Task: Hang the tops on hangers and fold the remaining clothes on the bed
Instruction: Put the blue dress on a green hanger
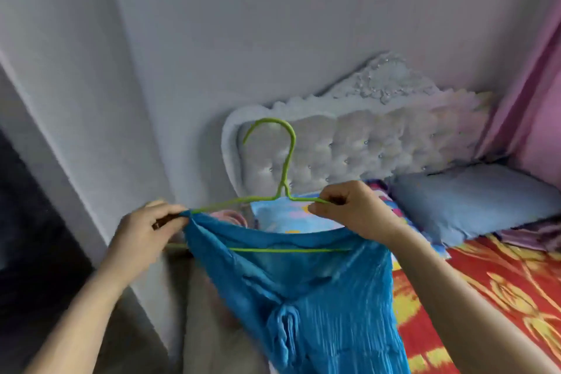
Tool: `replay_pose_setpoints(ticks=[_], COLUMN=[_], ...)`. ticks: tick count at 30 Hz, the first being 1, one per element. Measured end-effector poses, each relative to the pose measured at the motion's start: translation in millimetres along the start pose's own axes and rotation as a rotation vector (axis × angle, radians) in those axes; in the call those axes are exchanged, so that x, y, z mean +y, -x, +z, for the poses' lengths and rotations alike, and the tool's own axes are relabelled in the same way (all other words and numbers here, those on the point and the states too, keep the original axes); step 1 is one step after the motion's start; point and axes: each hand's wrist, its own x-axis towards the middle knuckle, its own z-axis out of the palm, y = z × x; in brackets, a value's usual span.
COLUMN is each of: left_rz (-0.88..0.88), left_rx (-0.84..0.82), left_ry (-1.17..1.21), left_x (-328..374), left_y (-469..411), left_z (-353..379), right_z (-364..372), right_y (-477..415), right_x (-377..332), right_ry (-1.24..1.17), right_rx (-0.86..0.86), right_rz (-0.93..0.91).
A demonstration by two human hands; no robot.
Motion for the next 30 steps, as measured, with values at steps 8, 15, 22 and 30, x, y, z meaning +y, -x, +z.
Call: replay_pose_setpoints(ticks=[8,15,22,30], left_rz=[-0.023,-0.100,-0.343,-0.424], left_rx=[0.362,0.559,0.465,0.487], left_ry=[-0.224,-0.596,-0.632,-0.443], left_x=[-42,-101,-156,-206], left_y=[75,98,144,149], left_z=[-148,-293,-417,-478], right_z=[104,227,327,361], right_y=[-31,-61,-101,-168], right_x=[-133,-252,-314,-404], right_ry=[-0.068,-0.176,-0.525,-0.792], right_rx=[-0.177,-0.210,-0.113,-0.086], right_rz=[-0.224,-0.193,0.187,0.305])
